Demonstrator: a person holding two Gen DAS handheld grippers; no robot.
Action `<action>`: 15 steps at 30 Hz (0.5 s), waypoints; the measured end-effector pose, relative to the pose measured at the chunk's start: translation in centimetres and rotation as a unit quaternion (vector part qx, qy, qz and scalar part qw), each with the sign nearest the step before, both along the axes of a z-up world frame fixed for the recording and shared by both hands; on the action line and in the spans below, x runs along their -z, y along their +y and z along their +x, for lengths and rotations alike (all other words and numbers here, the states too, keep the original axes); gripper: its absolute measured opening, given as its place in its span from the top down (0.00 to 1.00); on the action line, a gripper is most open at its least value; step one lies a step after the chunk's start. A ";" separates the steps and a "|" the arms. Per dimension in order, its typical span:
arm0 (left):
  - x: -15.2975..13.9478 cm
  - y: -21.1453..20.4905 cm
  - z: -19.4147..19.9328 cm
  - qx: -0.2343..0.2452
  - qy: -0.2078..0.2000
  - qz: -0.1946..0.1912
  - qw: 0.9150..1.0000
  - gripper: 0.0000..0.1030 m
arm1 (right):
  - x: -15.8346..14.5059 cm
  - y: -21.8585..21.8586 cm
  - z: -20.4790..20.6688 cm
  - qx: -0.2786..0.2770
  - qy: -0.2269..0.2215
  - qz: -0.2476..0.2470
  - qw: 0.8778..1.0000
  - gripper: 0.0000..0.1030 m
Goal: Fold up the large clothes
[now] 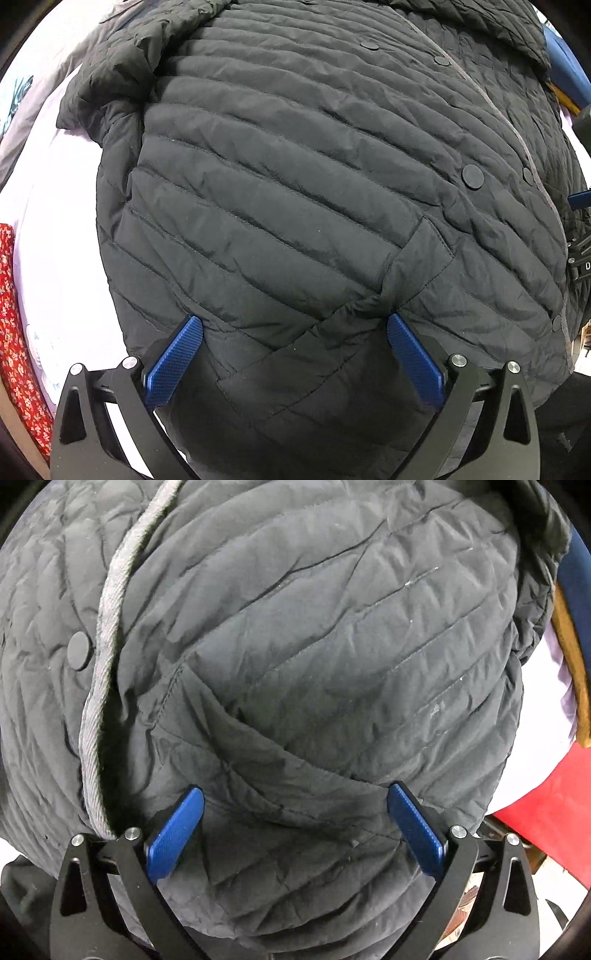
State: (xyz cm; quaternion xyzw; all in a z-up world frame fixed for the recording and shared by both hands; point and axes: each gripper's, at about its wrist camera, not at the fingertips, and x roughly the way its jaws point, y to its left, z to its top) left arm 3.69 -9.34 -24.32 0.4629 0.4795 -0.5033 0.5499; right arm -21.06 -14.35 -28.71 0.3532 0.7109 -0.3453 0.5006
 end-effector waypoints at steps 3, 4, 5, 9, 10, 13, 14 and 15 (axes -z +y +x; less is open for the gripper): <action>-0.2 0.4 0.2 -0.001 0.001 -0.005 1.000 0.05 | 0.2 -0.5 0.2 -0.003 0.001 0.001 1.000 0.05; -0.6 0.9 0.6 -0.002 0.001 -0.006 1.000 0.05 | 0.1 -0.6 0.3 -0.004 -0.001 -0.001 1.000 0.05; -0.7 1.0 0.5 -0.006 0.000 -0.007 1.000 0.05 | 0.0 -0.7 0.2 -0.006 -0.004 -0.005 1.000 0.05; -1.5 1.8 0.7 -0.022 -0.005 -0.008 1.000 0.05 | -0.2 0.1 0.7 -0.007 -0.009 -0.016 1.000 0.05; -1.8 1.9 0.8 -0.031 -0.006 -0.007 0.999 0.05 | -0.2 0.1 0.7 -0.009 -0.008 -0.015 1.000 0.05; -3.2 2.5 0.6 -0.066 -0.005 -0.001 0.998 0.06 | -0.6 -0.1 0.8 -0.022 -0.008 -0.008 1.000 0.05; -3.9 2.7 0.6 -0.080 -0.001 -0.001 0.997 0.06 | -1.0 0.0 1.0 -0.025 -0.010 -0.010 1.000 0.05; -4.5 2.6 0.8 -0.086 0.000 -0.002 0.996 0.06 | -2.0 -0.3 1.1 -0.030 -0.024 -0.023 0.999 0.05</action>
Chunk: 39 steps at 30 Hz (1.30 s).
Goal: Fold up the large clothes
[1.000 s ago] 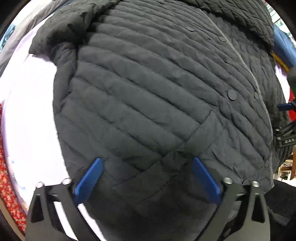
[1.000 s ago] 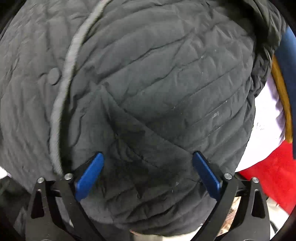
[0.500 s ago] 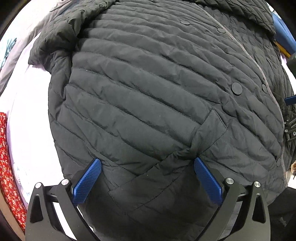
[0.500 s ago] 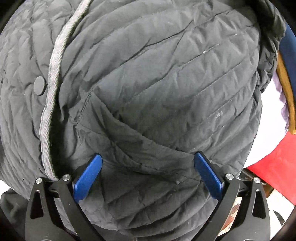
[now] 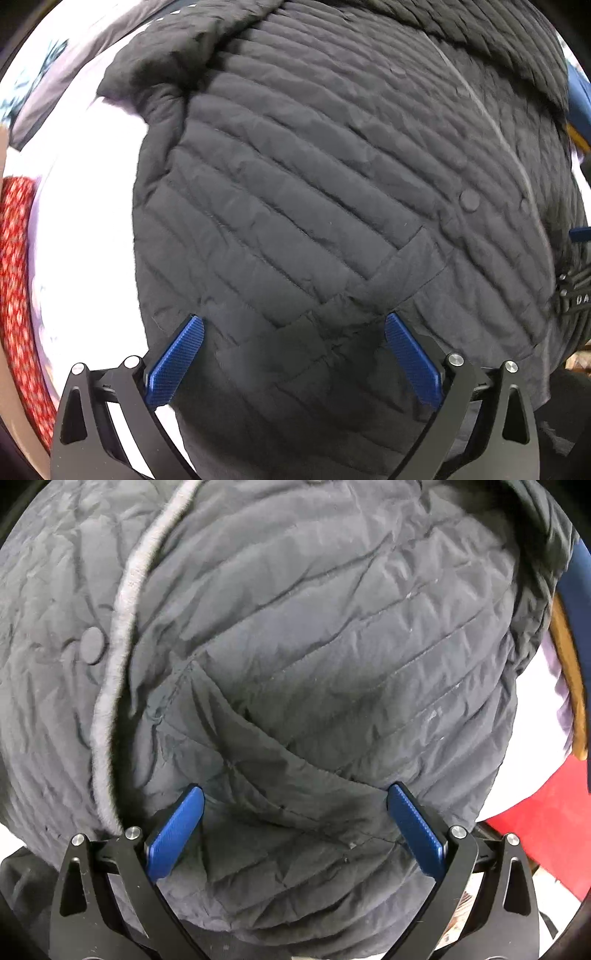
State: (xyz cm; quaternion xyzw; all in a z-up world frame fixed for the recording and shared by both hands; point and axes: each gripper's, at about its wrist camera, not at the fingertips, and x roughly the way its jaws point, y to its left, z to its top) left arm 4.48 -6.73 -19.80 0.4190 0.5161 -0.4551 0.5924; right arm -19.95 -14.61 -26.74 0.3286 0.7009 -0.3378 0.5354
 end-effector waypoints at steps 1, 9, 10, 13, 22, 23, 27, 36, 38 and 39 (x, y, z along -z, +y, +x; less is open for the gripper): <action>-0.7 0.0 0.0 -0.005 -0.003 -0.003 1.000 0.06 | -0.9 0.1 0.0 0.000 -0.011 -0.010 1.000 0.05; -5.1 -3.8 0.1 0.023 -0.106 -0.027 0.994 0.08 | -5.7 -4.1 -0.7 0.018 -0.102 -0.070 0.992 0.05; -5.4 -4.8 0.0 0.026 -0.115 -0.031 0.992 0.09 | -6.1 -4.7 -0.9 0.027 -0.113 -0.074 0.990 0.05; -6.7 -7.3 0.8 0.025 -0.120 -0.044 0.992 0.10 | -7.1 -7.0 -2.2 0.060 -0.135 -0.087 0.985 0.05; -7.7 -15.0 1.0 -0.004 -0.017 -0.090 0.996 0.14 | -8.3 -12.1 -5.5 0.125 -0.176 -0.098 0.971 0.05; -7.8 -15.9 1.3 -0.011 -0.005 -0.096 0.995 0.14 | -8.3 -12.2 -5.7 0.130 -0.178 -0.098 0.970 0.05; -8.2 -21.8 2.9 -0.019 0.009 -0.128 0.992 0.14 | -8.2 -11.9 -6.6 0.143 -0.187 -0.095 0.967 0.05; -4.6 -33.9 3.0 0.053 -0.016 -0.111 0.992 0.19 | -8.1 -10.0 -8.2 0.147 -0.182 -0.103 0.967 0.05; -3.5 -35.1 2.6 0.064 -0.007 -0.098 0.993 0.30 | -8.0 -9.8 -8.5 0.151 -0.178 -0.102 0.967 0.05; -2.7 -35.7 2.1 0.069 0.004 -0.084 0.994 0.33 | -7.8 -9.8 -8.7 0.153 -0.176 -0.100 0.967 0.05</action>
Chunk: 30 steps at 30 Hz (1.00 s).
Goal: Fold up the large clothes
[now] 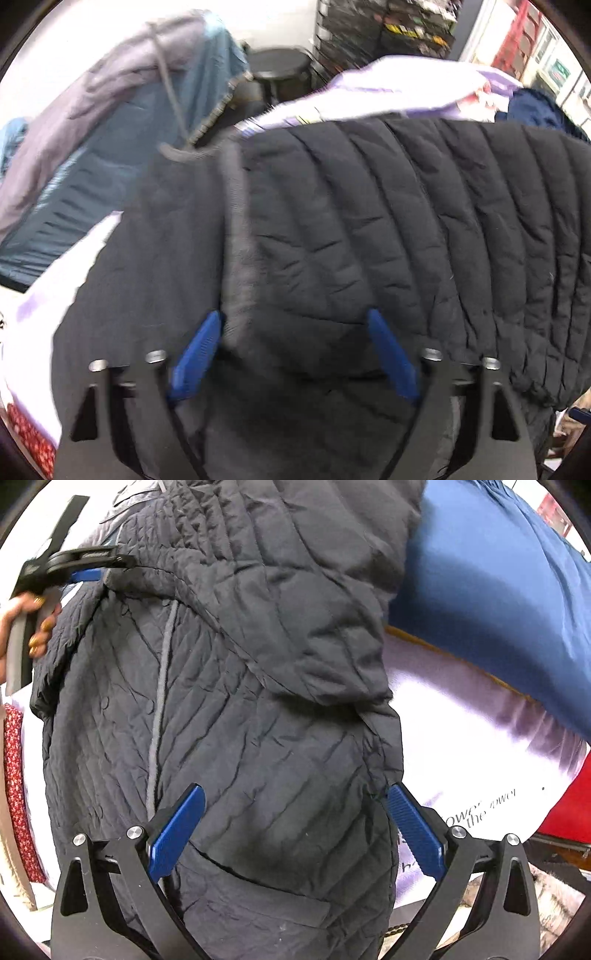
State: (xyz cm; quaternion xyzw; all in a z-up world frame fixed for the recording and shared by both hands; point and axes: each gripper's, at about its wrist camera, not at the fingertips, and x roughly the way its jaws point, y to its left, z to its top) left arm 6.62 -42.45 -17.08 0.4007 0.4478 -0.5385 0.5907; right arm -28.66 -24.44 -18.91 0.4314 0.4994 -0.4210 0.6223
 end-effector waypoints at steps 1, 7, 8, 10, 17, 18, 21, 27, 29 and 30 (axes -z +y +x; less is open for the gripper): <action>0.2 -0.2 -0.2 0.004 0.002 0.002 1.000 0.41 | 0.1 0.0 -0.2 0.002 0.001 0.002 1.000 0.05; -2.2 1.5 -1.6 0.045 0.012 -0.003 0.999 0.86 | -0.1 -0.7 -0.6 0.013 0.001 -0.001 1.000 0.05; -3.1 2.3 -1.6 0.045 0.017 -0.007 0.999 0.87 | -0.3 -0.8 -0.6 0.012 0.000 -0.003 1.000 0.05; -5.6 5.0 -1.1 0.037 0.037 -0.022 0.998 0.87 | -0.7 -1.1 -0.4 0.005 0.004 -0.013 1.000 0.05; -9.2 14.9 1.1 -0.016 0.112 0.002 0.994 0.88 | -2.2 -1.4 -0.8 0.006 0.002 -0.028 1.000 0.05; -8.8 16.5 1.3 -0.024 0.115 0.008 0.993 0.88 | -2.6 -1.2 -0.9 0.005 0.000 -0.031 0.999 0.05; -6.1 18.0 1.3 -0.029 0.095 0.025 0.995 0.88 | -3.2 -0.5 -1.2 0.002 -0.001 -0.038 0.999 0.05; -0.7 16.9 -0.1 -0.042 0.036 0.057 0.997 0.73 | -4.4 0.9 -0.6 -0.001 0.002 -0.061 0.998 0.05; 0.4 16.0 -0.2 -0.044 0.020 0.055 0.997 0.60 | -5.5 1.4 0.2 -0.003 -0.003 -0.081 0.997 0.05; 0.8 15.7 -0.3 -0.045 0.014 0.057 0.997 0.56 | -6.3 1.7 0.8 -0.006 -0.014 -0.101 0.995 0.05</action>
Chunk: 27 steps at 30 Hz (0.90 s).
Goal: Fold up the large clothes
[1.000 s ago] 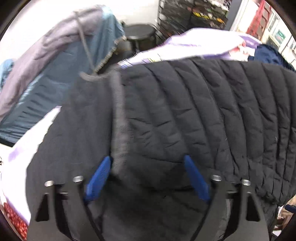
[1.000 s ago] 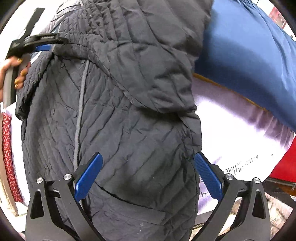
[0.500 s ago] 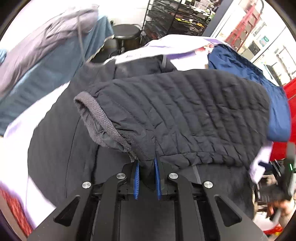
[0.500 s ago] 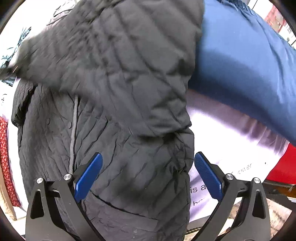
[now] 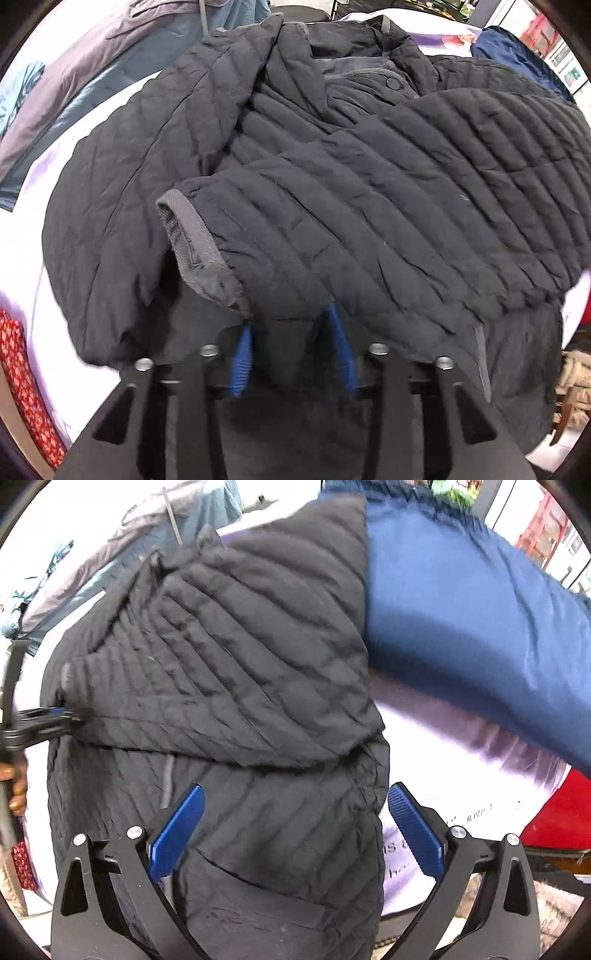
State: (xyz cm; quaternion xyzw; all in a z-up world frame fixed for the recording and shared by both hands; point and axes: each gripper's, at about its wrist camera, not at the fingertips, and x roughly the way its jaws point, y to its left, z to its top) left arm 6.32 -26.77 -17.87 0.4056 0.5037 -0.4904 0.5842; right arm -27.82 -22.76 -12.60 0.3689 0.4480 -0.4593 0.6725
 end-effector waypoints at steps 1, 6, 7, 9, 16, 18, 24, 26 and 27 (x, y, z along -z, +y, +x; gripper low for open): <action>0.2 -0.2 0.0 -0.001 -0.005 0.005 1.000 0.51 | -0.5 0.1 0.6 -0.005 -0.008 -0.012 1.000 0.05; 0.0 -0.8 -0.2 0.020 -0.033 0.017 0.999 0.32 | -0.4 0.0 5.9 -0.059 -0.033 -0.069 0.995 0.05; -0.1 -0.8 -0.3 0.028 -0.046 0.017 0.998 0.24 | 0.2 -0.3 6.4 -0.066 -0.030 -0.077 0.994 0.05; -0.2 -1.0 -0.2 0.044 -0.071 0.024 0.996 0.22 | 2.6 -1.3 7.8 -0.065 0.008 -0.076 0.995 0.05; -1.0 -2.4 -0.2 0.052 -0.083 0.027 0.995 0.18 | 8.3 -4.3 6.2 -0.018 0.046 -0.036 0.998 0.05; -1.0 -2.4 -0.4 0.050 -0.078 0.019 0.995 0.18 | 8.2 -4.2 6.5 -0.021 0.055 -0.039 0.997 0.05; -1.7 -1.8 -0.8 0.028 -0.062 -0.004 0.998 0.18 | 5.7 -2.8 6.6 0.007 0.022 -0.053 0.998 0.05; -2.3 -0.9 -0.6 0.017 -0.055 -0.015 0.998 0.15 | 4.7 -2.0 6.3 0.011 0.009 -0.051 0.999 0.05; -2.4 -0.5 -0.5 0.012 -0.054 -0.019 0.998 0.15 | 4.4 -1.7 6.3 0.008 0.007 -0.050 0.999 0.05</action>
